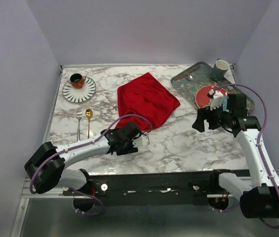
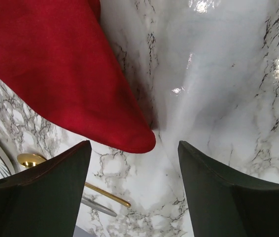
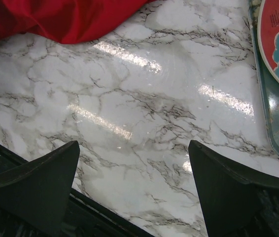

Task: Fold the napkin into a case and place the utensils inside
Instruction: Flatten out the crumpled napkin at the center of the board.

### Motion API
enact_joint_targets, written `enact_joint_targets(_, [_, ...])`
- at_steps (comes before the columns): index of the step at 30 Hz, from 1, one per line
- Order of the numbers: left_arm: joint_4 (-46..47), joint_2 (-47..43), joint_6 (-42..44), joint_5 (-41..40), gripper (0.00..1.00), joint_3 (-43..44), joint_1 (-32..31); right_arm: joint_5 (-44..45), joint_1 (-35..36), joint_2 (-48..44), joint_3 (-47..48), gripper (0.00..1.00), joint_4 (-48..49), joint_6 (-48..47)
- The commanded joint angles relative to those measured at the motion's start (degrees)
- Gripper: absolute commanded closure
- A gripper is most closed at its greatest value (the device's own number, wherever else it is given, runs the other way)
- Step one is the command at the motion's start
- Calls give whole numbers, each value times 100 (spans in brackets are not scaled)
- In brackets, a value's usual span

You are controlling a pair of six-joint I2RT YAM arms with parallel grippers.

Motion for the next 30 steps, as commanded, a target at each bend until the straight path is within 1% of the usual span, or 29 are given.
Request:
enact_joint_targets(1, [268, 297, 142, -248, 34, 16, -33, 90, 18, 30, 54, 0, 34, 41])
enact_joint_targets(3, [242, 411, 160, -327, 48, 95, -33, 81, 18, 39, 45, 0, 34, 41])
enact_joint_targets(4, [207, 438, 186, -345, 68, 122, -33, 81, 18, 39, 45, 0, 26, 49])
enact_joint_targets(6, [93, 429, 256, -275, 84, 210, -42, 90, 18, 21, 19, 0, 17, 49])
enact_joint_targets(7, [-12, 403, 274, -257, 98, 245, -59, 107, 18, 12, 19, 0, -9, 41])
enact_joint_targets(8, [-83, 385, 335, -231, 100, 306, -77, 107, 18, -14, 10, 0, -18, 32])
enact_joint_targets(13, [-846, 69, 380, 392, 100, 544, -322, 195, 18, -172, 1, 0, -45, 5])
enact_joint_targets(16, [-1023, -115, 257, 534, 100, 632, -472, 186, 18, -225, -8, 0, -53, 14])
enact_joint_targets(19, [-1076, -168, 125, 674, 100, 728, -481, 178, 18, -243, -25, 0, -54, 23])
enact_joint_targets(28, [-1489, -572, 81, 1605, 100, 1062, -631, 248, 18, -383, 19, 0, -159, 23])
enact_joint_targets(30, [-1551, -669, -15, 1676, 100, 1246, -631, 195, 18, -392, 19, 0, -159, 32])
